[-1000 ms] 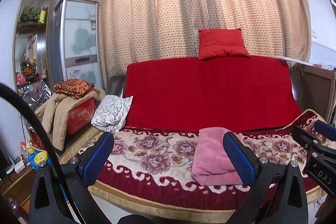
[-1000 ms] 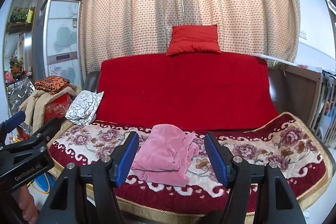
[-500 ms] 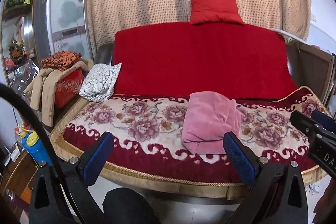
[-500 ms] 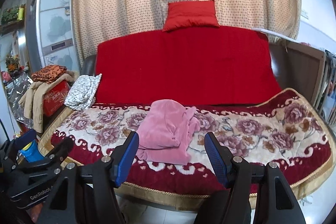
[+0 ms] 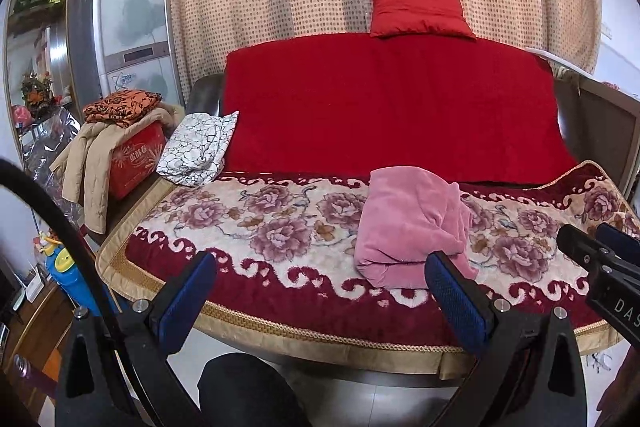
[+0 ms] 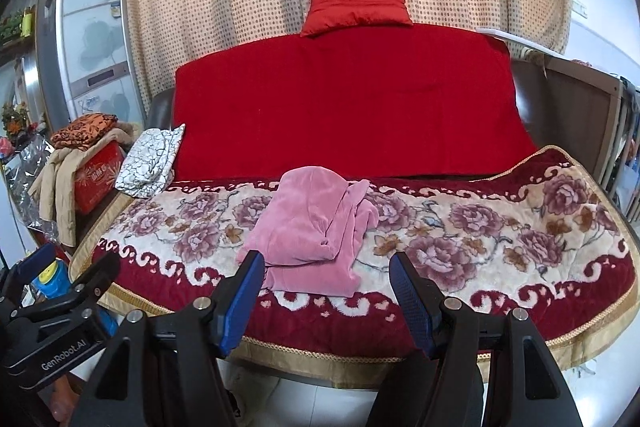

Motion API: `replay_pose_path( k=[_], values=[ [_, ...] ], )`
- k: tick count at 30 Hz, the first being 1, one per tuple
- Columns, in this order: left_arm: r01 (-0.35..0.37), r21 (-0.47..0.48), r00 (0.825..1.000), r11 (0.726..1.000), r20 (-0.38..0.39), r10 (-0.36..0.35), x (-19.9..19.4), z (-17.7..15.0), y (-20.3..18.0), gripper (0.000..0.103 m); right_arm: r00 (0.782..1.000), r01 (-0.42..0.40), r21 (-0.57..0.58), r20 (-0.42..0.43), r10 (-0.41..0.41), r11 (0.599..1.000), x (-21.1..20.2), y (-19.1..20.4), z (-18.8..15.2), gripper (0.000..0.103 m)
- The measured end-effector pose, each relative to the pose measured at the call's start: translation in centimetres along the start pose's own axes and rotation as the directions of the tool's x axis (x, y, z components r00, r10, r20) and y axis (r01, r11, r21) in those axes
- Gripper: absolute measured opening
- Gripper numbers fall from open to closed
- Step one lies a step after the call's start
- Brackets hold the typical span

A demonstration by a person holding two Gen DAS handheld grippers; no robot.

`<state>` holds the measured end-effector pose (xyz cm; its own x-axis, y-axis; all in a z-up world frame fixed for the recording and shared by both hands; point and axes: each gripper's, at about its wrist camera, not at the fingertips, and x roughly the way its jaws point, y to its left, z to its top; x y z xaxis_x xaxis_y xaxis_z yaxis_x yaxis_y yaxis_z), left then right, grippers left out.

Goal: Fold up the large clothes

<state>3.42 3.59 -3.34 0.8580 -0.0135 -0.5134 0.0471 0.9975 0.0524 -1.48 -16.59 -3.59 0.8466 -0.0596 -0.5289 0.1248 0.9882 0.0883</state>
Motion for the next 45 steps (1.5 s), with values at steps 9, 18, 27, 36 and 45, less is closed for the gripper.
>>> replay_pose_path(
  k=[9, 18, 27, 36, 45],
  values=[
    [0.000, 0.011, 1.000, 1.000, -0.003, 0.001, 0.03, -0.03, -0.38, 0.103, 1.000, 0.004, 0.005, 0.002, -0.004, 1.000, -0.08, -0.09, -0.05, 0.069],
    [-0.002, 0.022, 1.000, 1.000, -0.003, 0.002, 0.10, -0.11, -0.73, 0.103, 1.000, 0.003, 0.020, -0.001, -0.003, 1.000, 0.15, -0.73, -0.11, 0.069],
    [0.001, 0.030, 1.000, 1.000, -0.009, -0.001, 0.35, -0.14, -0.85, 0.103, 1.000, 0.002, 0.021, -0.010, -0.002, 1.000, 0.32, -0.72, -0.24, 0.069],
    [0.006, 0.028, 1.000, 1.000, -0.013, -0.005, 0.50, -0.19, -0.79, 0.103, 1.000, 0.000, 0.015, -0.018, 0.000, 1.000, 0.67, -0.33, -0.34, 0.069],
    [0.010, 0.030, 1.000, 0.999, -0.013, -0.009, 0.73, -0.13, -0.56, 0.103, 1.000, -0.002, 0.006, -0.018, 0.003, 1.000, 0.80, 0.00, -0.24, 0.069]
  ],
)
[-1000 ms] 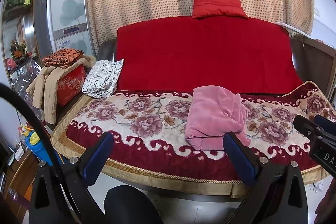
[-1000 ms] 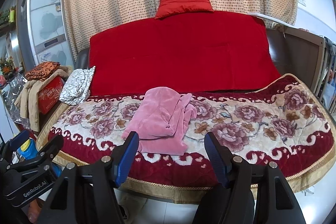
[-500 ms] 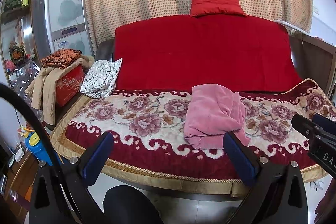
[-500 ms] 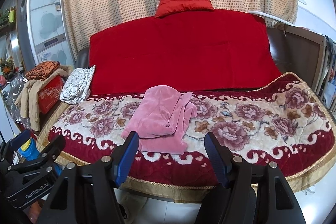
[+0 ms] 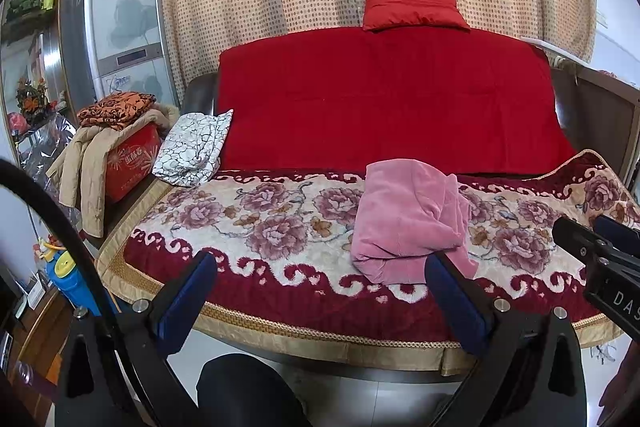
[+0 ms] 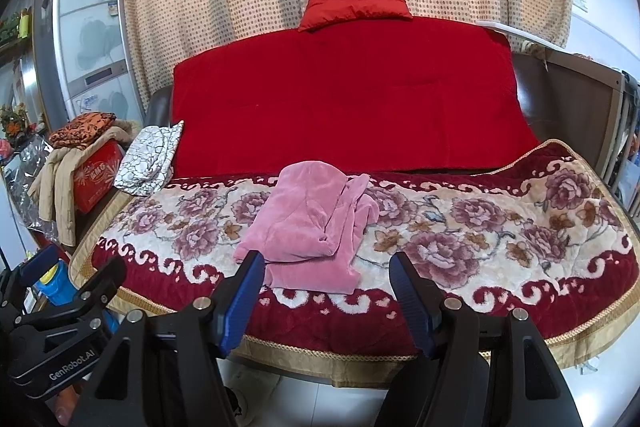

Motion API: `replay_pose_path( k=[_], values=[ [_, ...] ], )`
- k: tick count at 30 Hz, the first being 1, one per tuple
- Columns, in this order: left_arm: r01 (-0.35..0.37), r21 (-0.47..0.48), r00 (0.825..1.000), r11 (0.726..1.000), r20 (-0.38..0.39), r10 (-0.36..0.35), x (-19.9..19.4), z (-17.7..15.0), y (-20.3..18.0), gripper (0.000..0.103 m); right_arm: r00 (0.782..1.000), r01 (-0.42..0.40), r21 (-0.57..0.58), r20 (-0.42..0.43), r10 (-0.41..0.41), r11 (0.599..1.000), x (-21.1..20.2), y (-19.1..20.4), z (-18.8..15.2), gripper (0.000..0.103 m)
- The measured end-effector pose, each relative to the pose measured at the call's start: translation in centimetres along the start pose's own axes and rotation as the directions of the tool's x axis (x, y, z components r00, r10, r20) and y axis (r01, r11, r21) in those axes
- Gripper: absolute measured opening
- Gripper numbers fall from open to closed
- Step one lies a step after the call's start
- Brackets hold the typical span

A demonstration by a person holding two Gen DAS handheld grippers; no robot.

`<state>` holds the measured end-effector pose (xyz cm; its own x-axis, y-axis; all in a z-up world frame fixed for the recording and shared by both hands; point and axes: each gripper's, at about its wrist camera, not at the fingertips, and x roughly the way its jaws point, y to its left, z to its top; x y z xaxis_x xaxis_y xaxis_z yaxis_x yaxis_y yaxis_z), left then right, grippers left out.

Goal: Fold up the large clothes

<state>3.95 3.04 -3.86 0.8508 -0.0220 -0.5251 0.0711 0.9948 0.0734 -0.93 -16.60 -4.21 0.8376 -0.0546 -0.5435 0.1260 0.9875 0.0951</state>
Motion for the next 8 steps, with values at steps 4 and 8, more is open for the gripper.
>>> replay_pose_path(
  k=[4, 8],
  values=[
    [0.003, 0.008, 1.000, 1.000, 0.002, -0.003, 0.5, 0.0, -0.2, 0.103, 1.000, -0.002, -0.001, 0.003, 0.002, 1.000, 0.5, 0.0, 0.3, 0.069],
    [0.015, 0.022, 1.000, 1.000, -0.025, -0.014, 2.3, 0.3, -0.6, 0.103, 1.000, 0.005, 0.004, -0.006, -0.005, 1.000, 1.7, -0.4, 0.7, 0.069]
  ],
)
